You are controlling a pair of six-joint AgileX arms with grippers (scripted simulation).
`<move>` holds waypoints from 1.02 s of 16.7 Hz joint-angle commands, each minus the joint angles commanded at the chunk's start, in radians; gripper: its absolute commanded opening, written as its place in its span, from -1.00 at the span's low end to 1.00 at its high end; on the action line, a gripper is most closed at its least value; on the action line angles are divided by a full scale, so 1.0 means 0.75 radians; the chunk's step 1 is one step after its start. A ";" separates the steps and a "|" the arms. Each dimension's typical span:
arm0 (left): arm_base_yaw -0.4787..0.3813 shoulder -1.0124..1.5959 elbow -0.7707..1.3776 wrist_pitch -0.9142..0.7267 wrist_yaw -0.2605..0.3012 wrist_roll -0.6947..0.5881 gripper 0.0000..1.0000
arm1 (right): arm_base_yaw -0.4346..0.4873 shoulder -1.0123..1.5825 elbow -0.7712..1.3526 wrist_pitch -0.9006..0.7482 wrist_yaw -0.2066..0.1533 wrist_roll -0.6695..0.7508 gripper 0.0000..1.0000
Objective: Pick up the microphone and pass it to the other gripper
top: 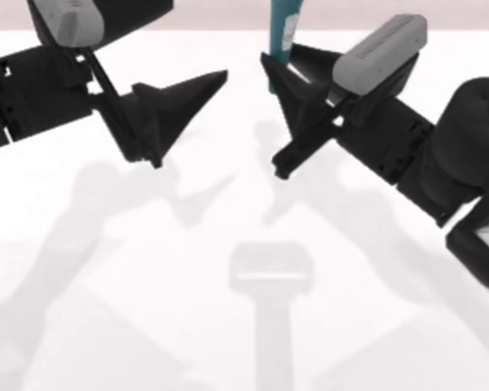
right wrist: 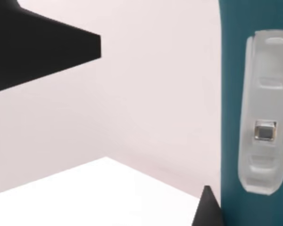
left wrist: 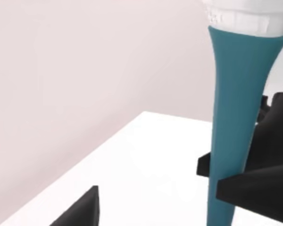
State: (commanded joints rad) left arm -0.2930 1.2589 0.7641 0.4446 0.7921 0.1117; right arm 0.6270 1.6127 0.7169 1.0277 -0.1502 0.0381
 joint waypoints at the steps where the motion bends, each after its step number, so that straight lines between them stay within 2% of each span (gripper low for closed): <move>1: -0.013 0.018 0.015 0.005 -0.010 0.000 1.00 | 0.000 0.000 0.000 0.000 0.000 0.000 -1.00; 10: -0.277 0.405 0.323 0.097 -0.262 -0.012 1.00 | 0.000 0.000 0.000 0.000 0.000 0.000 -1.00; 15: -0.292 0.424 0.339 0.101 -0.277 -0.013 1.00 | 0.000 0.000 0.000 0.000 0.000 0.000 -1.00; 17: -0.292 0.424 0.339 0.101 -0.277 -0.013 0.70 | 0.000 0.000 0.000 0.000 0.000 0.000 -1.00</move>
State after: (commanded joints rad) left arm -0.5123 1.5771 1.0186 0.5205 0.5844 0.1019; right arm 0.6270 1.6127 0.7169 1.0277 -0.1502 0.0381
